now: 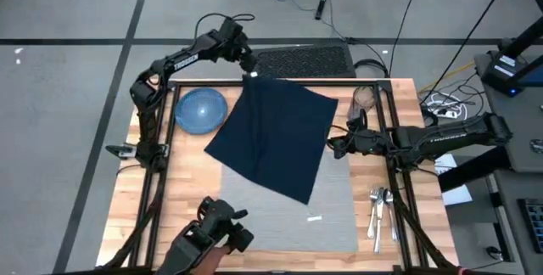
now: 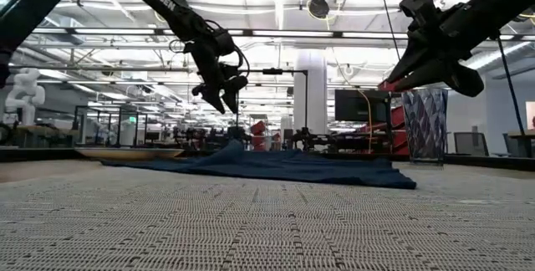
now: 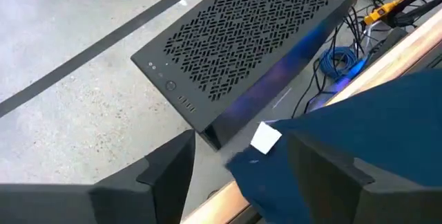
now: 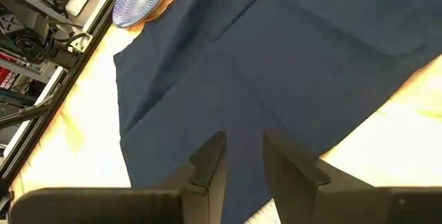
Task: Set table place
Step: Fold the dark blue napkin
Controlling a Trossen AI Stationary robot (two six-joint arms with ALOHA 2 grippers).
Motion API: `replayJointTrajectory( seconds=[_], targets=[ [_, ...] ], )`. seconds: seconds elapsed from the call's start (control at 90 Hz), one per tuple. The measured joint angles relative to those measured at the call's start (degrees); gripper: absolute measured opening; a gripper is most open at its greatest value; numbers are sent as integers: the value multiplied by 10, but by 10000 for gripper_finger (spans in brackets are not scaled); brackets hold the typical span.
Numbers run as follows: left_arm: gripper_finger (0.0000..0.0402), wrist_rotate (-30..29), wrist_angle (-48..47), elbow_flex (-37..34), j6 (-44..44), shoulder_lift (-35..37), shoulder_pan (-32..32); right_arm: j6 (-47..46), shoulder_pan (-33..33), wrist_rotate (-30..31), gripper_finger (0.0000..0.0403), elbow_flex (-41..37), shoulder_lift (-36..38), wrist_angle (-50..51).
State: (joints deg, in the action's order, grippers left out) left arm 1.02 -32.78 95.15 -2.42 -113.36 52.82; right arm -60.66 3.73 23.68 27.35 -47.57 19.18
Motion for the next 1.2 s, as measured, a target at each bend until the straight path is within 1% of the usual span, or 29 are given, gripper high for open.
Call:
replayJointTrajectory(
  seconds=[0.211, 0.333, 0.5, 0.656, 0.767, 0.9, 0.989, 1.089, 1.2],
  targets=[
    [222, 6, -18, 0, 0, 0, 0, 0, 0, 0, 82, 0, 0, 0],
    [222, 24, -40, 0, 4, 0, 0, 0, 0, 0, 82, 0, 0, 0],
    [222, 81, -105, 0, 6, 0, -11, 0, 0, 0, 82, 0, 0, 0],
    [222, 120, -181, 0, 39, 0, -49, 7, 0, 6, 82, 0, 0, 0],
    [222, 159, -211, 0, 51, 0, -94, 11, -8, 14, 82, 0, -3, 6],
    [222, 194, -224, 0, 52, 0, -178, 8, -33, 10, 82, 0, -21, 8],
    [222, 198, -222, 0, 51, 0, -244, 16, -61, -19, 82, 0, -39, -6],
    [222, 196, -222, 0, 42, 0, -320, 47, -100, -65, 82, 0, -66, -36],
    [220, 169, -217, 0, 36, 0, -395, 89, -151, -114, 82, 0, -100, -71]
  ],
)
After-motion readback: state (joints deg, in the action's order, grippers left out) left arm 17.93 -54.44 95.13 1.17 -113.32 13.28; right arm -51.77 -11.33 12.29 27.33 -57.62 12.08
